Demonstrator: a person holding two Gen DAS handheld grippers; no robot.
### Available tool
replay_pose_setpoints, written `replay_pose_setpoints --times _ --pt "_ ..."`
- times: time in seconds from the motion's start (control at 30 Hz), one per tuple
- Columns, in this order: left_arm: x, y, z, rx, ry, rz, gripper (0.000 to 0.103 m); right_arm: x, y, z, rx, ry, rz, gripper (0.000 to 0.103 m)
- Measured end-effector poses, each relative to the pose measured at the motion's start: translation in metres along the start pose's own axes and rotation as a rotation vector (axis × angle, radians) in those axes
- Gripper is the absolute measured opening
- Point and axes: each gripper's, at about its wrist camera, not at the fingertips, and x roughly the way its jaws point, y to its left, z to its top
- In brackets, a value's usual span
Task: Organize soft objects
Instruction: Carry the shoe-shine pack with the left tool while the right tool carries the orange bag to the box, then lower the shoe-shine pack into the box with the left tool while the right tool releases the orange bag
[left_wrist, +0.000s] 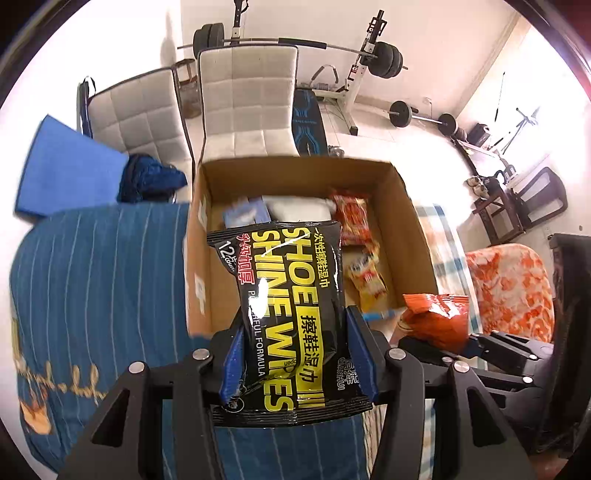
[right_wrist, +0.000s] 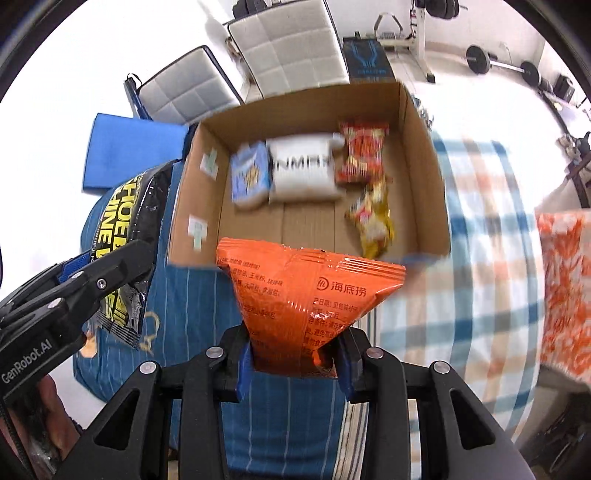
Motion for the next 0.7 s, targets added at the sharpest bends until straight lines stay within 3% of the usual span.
replay_pose_setpoints --times 0.37,0.7 --pt "0.049 0.018 0.046 0.006 0.035 0.047 0.048 0.034 0.006 0.072 -0.032 0.011 -0.034 0.038" --pt "0.134 0.042 0.059 -0.054 0.212 0.041 0.048 0.114 -0.011 0.098 -0.033 0.133 -0.051 0.038"
